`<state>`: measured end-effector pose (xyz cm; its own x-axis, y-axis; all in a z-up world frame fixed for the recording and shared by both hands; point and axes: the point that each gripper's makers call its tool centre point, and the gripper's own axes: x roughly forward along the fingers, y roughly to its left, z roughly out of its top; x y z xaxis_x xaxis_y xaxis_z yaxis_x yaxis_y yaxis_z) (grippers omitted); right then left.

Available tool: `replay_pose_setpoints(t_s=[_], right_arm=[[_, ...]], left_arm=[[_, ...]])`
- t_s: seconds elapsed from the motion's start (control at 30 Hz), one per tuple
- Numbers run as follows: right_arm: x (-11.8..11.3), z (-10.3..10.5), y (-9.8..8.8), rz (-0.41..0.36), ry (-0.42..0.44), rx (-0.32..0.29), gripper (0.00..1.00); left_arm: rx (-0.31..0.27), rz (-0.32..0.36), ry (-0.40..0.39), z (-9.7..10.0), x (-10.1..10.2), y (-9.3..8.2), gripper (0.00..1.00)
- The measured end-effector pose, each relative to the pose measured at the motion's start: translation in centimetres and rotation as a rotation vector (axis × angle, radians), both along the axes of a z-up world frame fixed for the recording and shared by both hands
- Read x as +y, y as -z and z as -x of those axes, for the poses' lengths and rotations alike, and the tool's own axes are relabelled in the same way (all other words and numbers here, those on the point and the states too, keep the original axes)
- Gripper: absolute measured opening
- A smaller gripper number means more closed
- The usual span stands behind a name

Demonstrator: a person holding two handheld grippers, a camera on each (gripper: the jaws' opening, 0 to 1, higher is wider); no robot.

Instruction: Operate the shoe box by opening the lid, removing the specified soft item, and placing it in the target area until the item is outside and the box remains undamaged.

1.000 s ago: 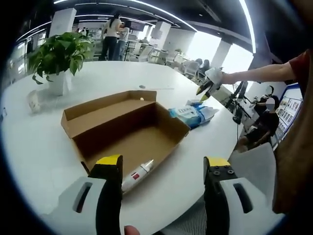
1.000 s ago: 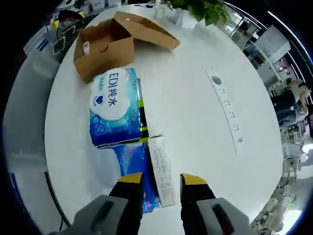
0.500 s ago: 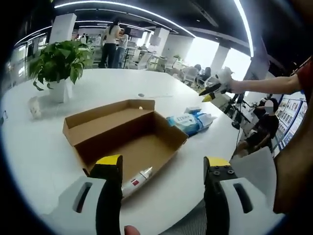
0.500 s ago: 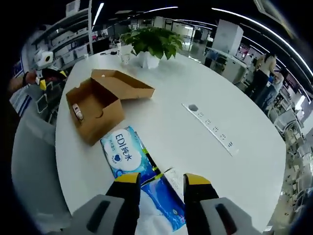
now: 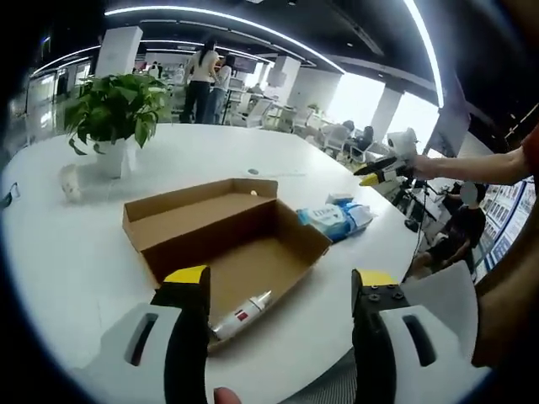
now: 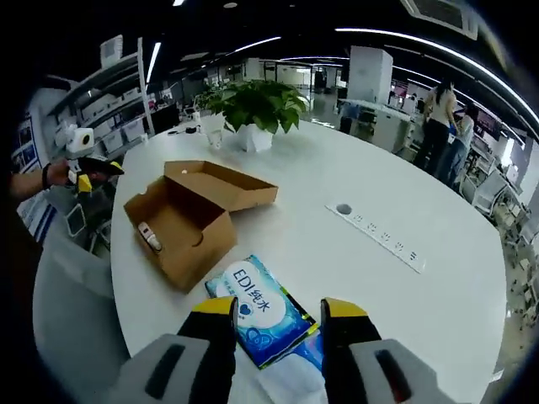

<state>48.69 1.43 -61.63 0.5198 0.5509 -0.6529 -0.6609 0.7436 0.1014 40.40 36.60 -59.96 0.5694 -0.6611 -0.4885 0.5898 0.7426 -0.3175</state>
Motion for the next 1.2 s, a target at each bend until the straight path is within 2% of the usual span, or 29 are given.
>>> replay_pose_setpoints(t_s=[0.03, 0.2, 0.27, 0.33, 0.43, 0.87, 1.07, 1.2], right_arm=[[0.6, 0.3, -0.2, -0.03, -0.001, 0.005, 0.39], [2.4, 1.1, -0.3, -0.046, -0.016, -0.001, 0.43], [3.7, 1.3, -0.9, -0.101, -0.009, -0.002, 0.44], [4.3, 1.4, -1.1, -0.124, -0.003, -0.002, 0.45], [6.3, 2.1, -1.7, -0.23, 0.004, 0.026, 0.5], [11.1, 4.1, -1.7, -0.328, 0.001, 0.032, 0.52], [12.5, 5.4, -1.1, -0.372, 0.007, 0.058, 0.49], [12.6, 5.3, -0.2, -0.393, 0.023, 0.063, 0.49]], left_arm=[[0.0, -0.001, 0.002, 0.1, 0.0, 0.1, 0.68], [0.002, 0.001, -0.002, 0.0, 0.0, 0.3, 0.69], [-0.001, 0.003, -0.005, -0.2, 0.0, 0.1, 0.69], [-0.005, 0.006, -0.01, -0.4, 0.1, 0.0, 0.69], [-0.008, 0.01, -0.015, -0.5, 0.1, -0.1, 0.69], [-0.011, 0.018, -0.029, -0.5, 0.4, -0.1, 0.69], [-0.01, 0.027, -0.035, -0.5, 0.5, -0.1, 0.69], [-0.006, 0.025, -0.038, -0.4, 0.7, 0.2, 0.69]])
